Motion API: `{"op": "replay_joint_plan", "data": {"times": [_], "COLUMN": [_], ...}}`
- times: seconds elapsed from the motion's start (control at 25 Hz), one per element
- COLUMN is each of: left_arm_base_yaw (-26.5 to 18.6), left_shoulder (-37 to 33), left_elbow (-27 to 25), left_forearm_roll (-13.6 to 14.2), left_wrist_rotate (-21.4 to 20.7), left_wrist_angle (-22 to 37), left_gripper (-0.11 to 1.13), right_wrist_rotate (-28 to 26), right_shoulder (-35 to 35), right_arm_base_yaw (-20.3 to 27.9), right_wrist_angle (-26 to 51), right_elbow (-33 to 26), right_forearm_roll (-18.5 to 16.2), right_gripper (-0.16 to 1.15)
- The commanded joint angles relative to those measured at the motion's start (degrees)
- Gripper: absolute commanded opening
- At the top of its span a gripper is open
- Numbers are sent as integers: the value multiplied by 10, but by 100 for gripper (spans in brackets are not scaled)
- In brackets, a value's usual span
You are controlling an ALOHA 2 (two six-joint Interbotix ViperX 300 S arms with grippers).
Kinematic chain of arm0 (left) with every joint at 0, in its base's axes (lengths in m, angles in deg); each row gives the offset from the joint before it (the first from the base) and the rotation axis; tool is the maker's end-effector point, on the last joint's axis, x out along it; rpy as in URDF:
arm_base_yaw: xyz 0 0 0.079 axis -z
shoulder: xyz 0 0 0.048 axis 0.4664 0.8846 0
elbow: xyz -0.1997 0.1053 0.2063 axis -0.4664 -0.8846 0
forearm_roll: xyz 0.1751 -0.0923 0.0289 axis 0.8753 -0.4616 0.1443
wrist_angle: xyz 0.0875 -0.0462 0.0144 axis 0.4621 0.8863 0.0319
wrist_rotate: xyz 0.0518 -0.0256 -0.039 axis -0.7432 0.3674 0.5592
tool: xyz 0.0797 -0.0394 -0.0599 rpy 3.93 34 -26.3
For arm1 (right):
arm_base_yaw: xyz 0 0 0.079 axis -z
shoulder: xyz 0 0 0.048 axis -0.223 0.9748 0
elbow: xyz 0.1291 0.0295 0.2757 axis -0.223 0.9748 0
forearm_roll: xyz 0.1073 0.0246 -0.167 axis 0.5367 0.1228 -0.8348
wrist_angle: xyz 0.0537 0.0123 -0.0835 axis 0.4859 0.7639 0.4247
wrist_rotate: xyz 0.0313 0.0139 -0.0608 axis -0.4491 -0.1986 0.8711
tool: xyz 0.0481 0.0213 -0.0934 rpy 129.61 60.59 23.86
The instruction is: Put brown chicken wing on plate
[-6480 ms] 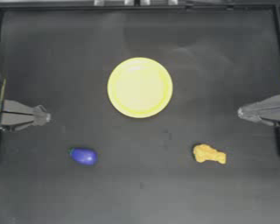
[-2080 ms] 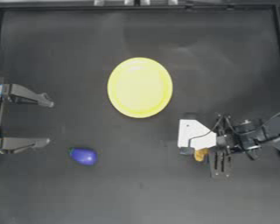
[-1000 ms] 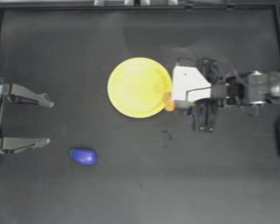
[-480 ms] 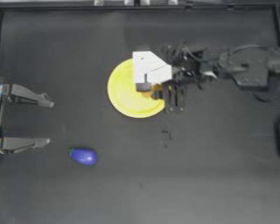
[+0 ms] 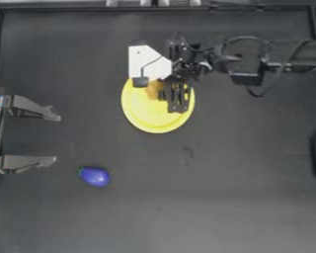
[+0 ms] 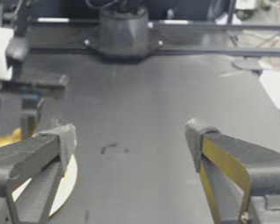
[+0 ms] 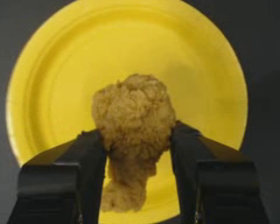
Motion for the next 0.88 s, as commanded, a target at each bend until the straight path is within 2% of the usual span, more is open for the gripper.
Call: {"op": "replay_joint_plan", "data": {"times": [0.04,0.4,0.76,0.88], "left_arm_base_yaw": [0,-1,-1,-1], "left_shoulder": [11,11,11,11], "left_elbow": [4,4,2,2], "left_forearm_roll": [-1,-1,-1,-1], "left_wrist_rotate": [1,1,2,3], "left_wrist_angle": [-2,-2,-2,-2], "left_gripper": [103,103,103,103], "right_wrist_rotate": [8,37,40,41], "right_shoulder": [8,46,53,53], "right_arm_base_yaw": [1,4,12,12], "right_wrist_angle": [3,3,0,0], "right_elbow": [-31,-48,-49,-49], "right_forearm_roll": [4,42,43,41], "right_gripper": [35,35,37,46]}}
